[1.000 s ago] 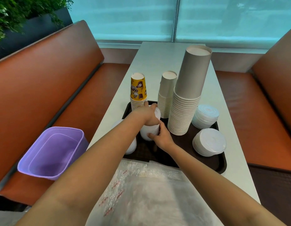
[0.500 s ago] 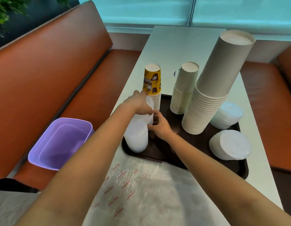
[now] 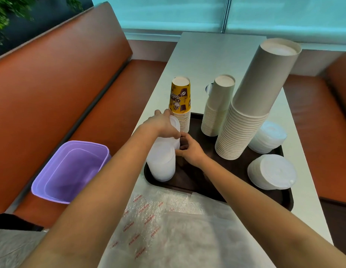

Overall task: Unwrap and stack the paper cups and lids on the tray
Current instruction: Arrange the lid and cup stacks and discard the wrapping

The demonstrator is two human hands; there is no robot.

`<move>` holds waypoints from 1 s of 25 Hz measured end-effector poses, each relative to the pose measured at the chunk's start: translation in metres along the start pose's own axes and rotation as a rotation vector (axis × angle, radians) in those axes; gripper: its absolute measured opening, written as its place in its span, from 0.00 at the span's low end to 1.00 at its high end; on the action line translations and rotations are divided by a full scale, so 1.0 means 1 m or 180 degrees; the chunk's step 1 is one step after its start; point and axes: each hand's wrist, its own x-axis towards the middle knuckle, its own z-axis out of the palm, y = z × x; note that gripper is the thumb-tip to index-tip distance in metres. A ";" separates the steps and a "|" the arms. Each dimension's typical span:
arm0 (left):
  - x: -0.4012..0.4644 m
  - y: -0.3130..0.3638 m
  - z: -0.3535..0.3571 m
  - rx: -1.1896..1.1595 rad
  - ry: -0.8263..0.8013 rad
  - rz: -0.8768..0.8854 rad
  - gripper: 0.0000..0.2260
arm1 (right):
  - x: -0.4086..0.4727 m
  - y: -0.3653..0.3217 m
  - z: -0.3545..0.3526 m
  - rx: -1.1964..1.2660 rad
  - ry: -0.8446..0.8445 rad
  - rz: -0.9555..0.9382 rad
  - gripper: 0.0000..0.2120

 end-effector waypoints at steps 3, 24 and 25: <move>-0.001 -0.001 0.000 0.0042 0.0016 -0.0017 0.41 | -0.009 0.003 -0.002 -0.0124 0.0226 0.0020 0.30; -0.076 0.100 0.150 -0.2030 -0.0608 0.0860 0.26 | -0.149 0.055 -0.169 -0.1044 0.1729 0.0441 0.25; -0.076 0.106 0.157 -0.1972 -0.0605 0.0993 0.29 | -0.150 0.057 -0.168 -0.0992 0.1603 0.0487 0.25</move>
